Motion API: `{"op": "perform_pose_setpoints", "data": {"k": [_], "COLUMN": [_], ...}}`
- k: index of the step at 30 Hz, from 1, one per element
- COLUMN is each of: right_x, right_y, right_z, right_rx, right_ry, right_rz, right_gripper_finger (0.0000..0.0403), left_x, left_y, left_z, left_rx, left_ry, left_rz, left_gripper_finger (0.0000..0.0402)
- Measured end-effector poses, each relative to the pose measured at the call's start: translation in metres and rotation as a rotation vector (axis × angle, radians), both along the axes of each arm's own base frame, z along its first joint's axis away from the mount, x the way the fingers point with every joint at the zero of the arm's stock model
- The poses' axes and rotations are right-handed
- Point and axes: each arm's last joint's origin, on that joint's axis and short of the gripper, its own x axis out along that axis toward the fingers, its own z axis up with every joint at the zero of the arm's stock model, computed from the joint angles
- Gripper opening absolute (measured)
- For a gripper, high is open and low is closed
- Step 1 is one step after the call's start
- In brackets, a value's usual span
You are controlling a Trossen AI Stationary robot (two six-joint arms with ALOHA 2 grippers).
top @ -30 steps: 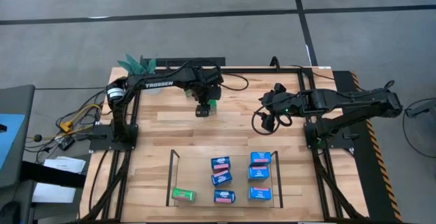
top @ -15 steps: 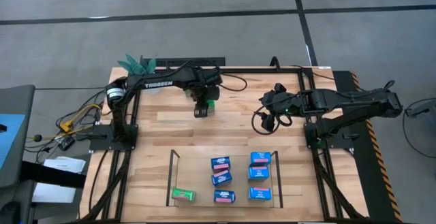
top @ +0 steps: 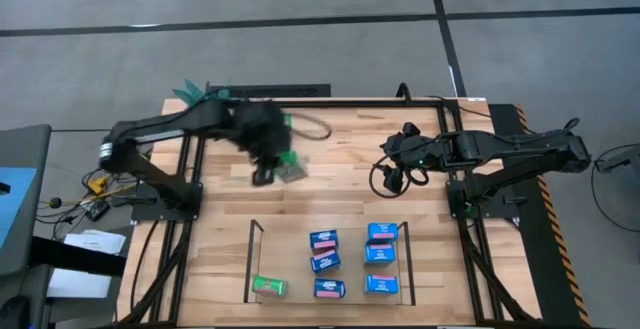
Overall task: Stack cereal on shelf
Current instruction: Put the bottom green cereal box on the shelf aligned with the other green cereal box
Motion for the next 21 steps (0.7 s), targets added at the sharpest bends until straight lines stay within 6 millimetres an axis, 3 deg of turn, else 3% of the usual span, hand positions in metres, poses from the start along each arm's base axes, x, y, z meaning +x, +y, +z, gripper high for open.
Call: {"op": "perform_pose_setpoints", "data": {"k": [3,7,14,21], "right_x": [0.003,0.008,0.022,0.024], "right_y": [0.0,0.0,0.003,0.004], "right_z": [-0.003,-0.008,-0.024,-0.031], "right_rx": [0.0,-0.001,0.055,0.098], "right_ry": [0.013,0.038,0.112,0.156], "right_rz": [0.001,0.001,0.044,0.051], "right_gripper_finger": [0.0297,0.0297,0.0297,0.0297], "left_x": [-0.018,-0.027,-0.021,-0.019], "left_y": [-0.03,-0.066,-0.12,-0.157], "left_z": [0.018,0.026,0.012,-0.002], "left_rx": [-0.037,-0.048,-0.13,-0.087], "left_ry": [-0.068,-0.117,-0.062,-0.025], "left_rz": [-0.022,0.019,-0.021,-0.043], "left_gripper_finger": [0.0107,0.0106,0.0106,0.0106]}}
